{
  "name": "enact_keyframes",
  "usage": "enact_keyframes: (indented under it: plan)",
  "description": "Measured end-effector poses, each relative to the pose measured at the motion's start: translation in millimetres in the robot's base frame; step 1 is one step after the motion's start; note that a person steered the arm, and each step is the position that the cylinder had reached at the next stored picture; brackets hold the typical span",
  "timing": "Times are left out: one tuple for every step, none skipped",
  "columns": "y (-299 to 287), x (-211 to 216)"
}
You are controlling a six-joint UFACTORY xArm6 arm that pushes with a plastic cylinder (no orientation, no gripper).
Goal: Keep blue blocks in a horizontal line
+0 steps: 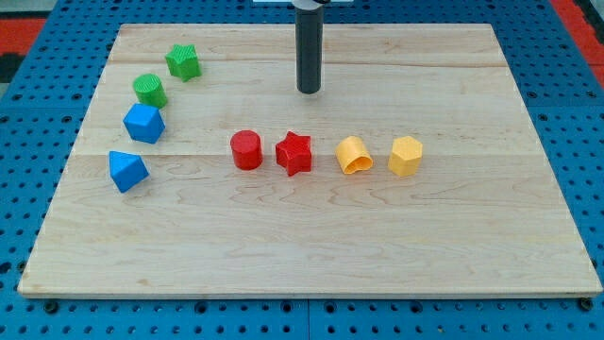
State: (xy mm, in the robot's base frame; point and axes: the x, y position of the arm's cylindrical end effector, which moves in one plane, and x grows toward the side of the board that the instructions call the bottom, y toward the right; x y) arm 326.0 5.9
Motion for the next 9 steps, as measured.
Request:
enact_keyframes:
  plan:
    - [0,0]
    - [1,0]
    - [1,-1]
    - [0,-1]
    - [-3,-1]
    - [-5,-1]
    - [-4,-1]
    - [8,-1]
    - [16,-1]
